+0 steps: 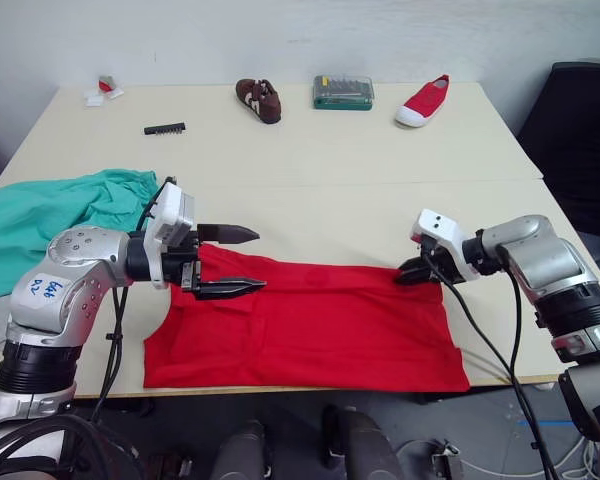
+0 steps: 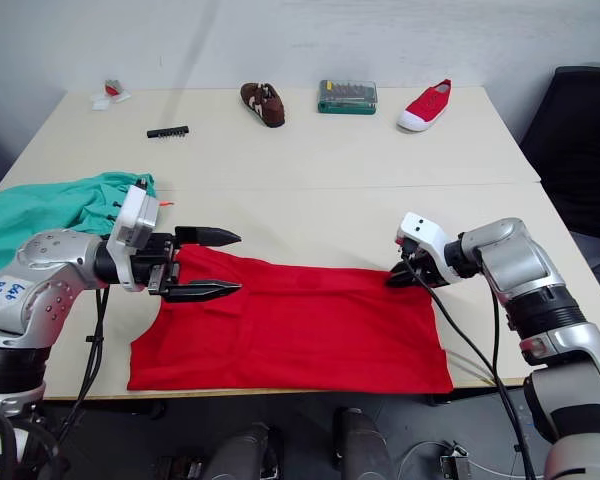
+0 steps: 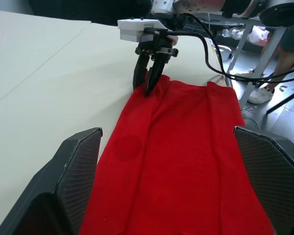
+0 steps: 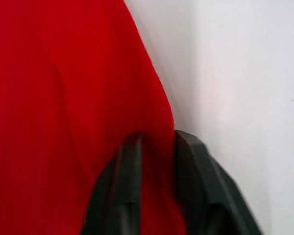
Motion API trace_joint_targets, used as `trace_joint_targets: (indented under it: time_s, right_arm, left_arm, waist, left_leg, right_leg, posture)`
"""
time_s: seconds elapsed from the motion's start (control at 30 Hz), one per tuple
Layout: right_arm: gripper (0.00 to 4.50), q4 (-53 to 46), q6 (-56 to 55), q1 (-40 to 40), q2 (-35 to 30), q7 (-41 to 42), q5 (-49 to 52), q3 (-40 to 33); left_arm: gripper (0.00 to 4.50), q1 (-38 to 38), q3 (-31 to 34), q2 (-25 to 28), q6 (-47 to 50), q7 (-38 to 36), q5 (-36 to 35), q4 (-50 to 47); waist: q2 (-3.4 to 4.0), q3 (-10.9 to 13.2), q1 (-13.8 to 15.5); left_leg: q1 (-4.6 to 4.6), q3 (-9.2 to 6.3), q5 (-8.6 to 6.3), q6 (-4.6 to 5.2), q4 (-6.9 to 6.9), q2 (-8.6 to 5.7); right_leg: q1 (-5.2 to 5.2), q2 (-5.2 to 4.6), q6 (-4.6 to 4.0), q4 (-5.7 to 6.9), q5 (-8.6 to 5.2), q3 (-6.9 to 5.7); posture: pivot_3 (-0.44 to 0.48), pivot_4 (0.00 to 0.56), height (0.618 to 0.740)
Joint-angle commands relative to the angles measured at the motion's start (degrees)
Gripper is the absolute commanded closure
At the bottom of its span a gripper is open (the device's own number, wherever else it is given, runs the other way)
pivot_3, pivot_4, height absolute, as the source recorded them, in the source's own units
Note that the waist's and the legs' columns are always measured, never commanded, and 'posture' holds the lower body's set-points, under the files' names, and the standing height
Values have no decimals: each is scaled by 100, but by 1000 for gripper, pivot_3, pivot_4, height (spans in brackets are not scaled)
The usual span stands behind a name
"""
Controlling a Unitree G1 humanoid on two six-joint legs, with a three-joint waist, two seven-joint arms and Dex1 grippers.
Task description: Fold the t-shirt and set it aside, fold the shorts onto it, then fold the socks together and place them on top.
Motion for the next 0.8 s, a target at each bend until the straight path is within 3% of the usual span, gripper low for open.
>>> trace_joint_targets:
  time_s: [0.03, 0.2, 0.43, 0.6, 0.8]
  right_arm:
    - [4484, 325, -226, -117, 127, 160, -259, 132]
    - [4484, 1185, -1015, -798, 545, 95, -646, 150]
    - [4484, 3813, -4058, -2284, 1343, -1068, -1895, 499]
    - [4484, 4785, -4440, -2815, 1896, -1717, -2124, 288]
    - [4484, 5134, -4558, -2910, 2062, -2323, -2449, 228]
  left_arm:
    - [0, 41, 159, 49, -153, 62, 55, -127]
    - [0, 2, 130, 9, -288, 131, 161, 31]
    - [0, -227, 90, -138, -651, 241, 492, 618]
    - [0, -462, 100, -289, -894, 378, 665, 994]
    - [0, -547, 61, -383, -993, 403, 738, 1087]
  waist:
    - [0, 0, -21]
    - [-1, 0, -120]
    - [1, 2, -198]
    - [2, 2, -199]
    - [3, 2, -199]
  left_leg:
    - [4, 2, 0, 0, 1, 0]
    - [11, 3, 1, 1, 2, 0]
    - [13, 1, 38, -50, -14, 2]
    - [0, 1, 38, -51, -17, 4]
    - [-8, 1, 36, -48, -20, 4]
  right_leg:
    - [1, 0, 0, 2, 0, 2]
    - [2, 0, -5, 14, 4, 4]
    - [-8, 5, -22, 27, 6, 1]
    - [-12, 2, -21, 25, 7, 0]
    - [-12, 1, -20, 19, 7, -1]
  posture:
    - [0, 150, 740]
    - [0, 150, 740]
    - [0, 150, 740]
    - [0, 150, 740]
    - [0, 150, 740]
